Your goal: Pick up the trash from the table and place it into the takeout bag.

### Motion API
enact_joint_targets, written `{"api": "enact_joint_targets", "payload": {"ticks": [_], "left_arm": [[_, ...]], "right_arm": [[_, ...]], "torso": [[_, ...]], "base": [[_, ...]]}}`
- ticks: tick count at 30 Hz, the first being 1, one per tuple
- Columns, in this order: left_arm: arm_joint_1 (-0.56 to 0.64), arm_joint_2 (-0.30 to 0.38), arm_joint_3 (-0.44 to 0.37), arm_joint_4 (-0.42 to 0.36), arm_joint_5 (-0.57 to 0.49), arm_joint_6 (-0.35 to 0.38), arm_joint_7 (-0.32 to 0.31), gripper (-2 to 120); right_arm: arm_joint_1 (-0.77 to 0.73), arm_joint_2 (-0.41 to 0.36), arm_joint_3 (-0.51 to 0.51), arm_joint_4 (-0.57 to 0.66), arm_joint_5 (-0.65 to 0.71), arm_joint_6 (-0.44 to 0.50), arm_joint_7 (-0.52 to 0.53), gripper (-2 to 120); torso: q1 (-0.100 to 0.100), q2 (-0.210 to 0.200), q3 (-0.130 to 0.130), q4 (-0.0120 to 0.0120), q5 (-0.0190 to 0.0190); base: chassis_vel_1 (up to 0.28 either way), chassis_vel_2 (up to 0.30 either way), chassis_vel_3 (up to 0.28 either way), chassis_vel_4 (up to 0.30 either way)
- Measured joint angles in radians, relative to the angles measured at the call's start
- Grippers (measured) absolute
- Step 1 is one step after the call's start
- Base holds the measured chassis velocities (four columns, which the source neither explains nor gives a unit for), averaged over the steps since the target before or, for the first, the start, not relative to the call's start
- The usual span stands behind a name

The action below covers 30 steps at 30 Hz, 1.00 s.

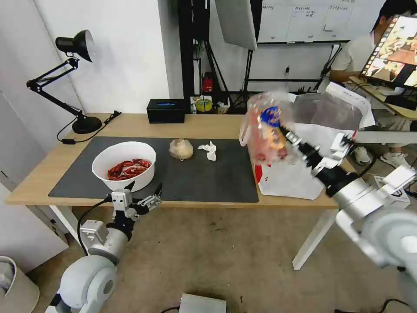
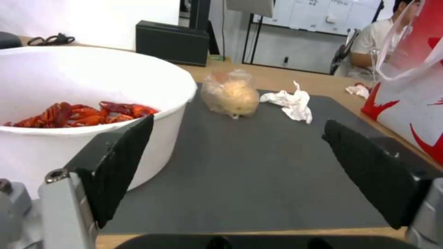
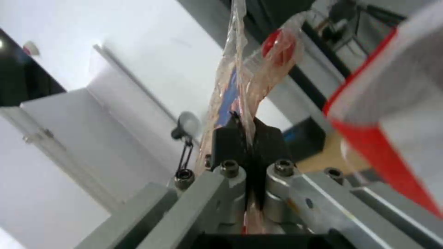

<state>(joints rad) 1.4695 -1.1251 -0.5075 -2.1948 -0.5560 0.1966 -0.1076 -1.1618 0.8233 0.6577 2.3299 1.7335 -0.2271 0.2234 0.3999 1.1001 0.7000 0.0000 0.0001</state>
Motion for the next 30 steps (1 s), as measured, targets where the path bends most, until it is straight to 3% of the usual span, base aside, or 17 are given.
{"api": "enact_joint_targets", "payload": {"ticks": [5, 10, 15, 30], "left_arm": [[0.01, -0.006, -0.013, -0.008, 0.0, 0.0, 0.001, 100], [0.024, -0.009, -0.037, -0.025, 0.0, -0.001, 0.003, 100], [0.032, -0.019, -0.047, -0.029, 0.0, -0.002, 0.004, 100], [0.04, -0.024, -0.044, -0.026, 0.01, -0.006, 0.009, 100]], "right_arm": [[0.091, -0.053, 0.019, -0.034, 0.074, 0.017, 0.055, 0], [0.246, -0.128, 0.025, -0.183, 0.158, 0.02, 0.108, 0], [0.337, -0.155, 0.008, -0.295, 0.191, 0.016, 0.175, 0], [0.449, -0.093, -0.067, -0.436, 0.215, -0.061, 0.386, 0]], "torso": [[0.0, 0.0, 0.0, 0.0001, -0.0001], [0.0, 0.0, 0.0, 0.0, 0.0], [0.0, 0.0, 0.0, 0.0, -0.0001], [0.0, 0.0, 0.0, 0.0, 0.0]], "base": [[0.0, 0.0, 0.0, 0.0], [0.0, 0.0, 0.0, 0.0], [0.0, 0.0, 0.0, 0.0], [0.0, 0.0, 0.0, 0.0]]}}
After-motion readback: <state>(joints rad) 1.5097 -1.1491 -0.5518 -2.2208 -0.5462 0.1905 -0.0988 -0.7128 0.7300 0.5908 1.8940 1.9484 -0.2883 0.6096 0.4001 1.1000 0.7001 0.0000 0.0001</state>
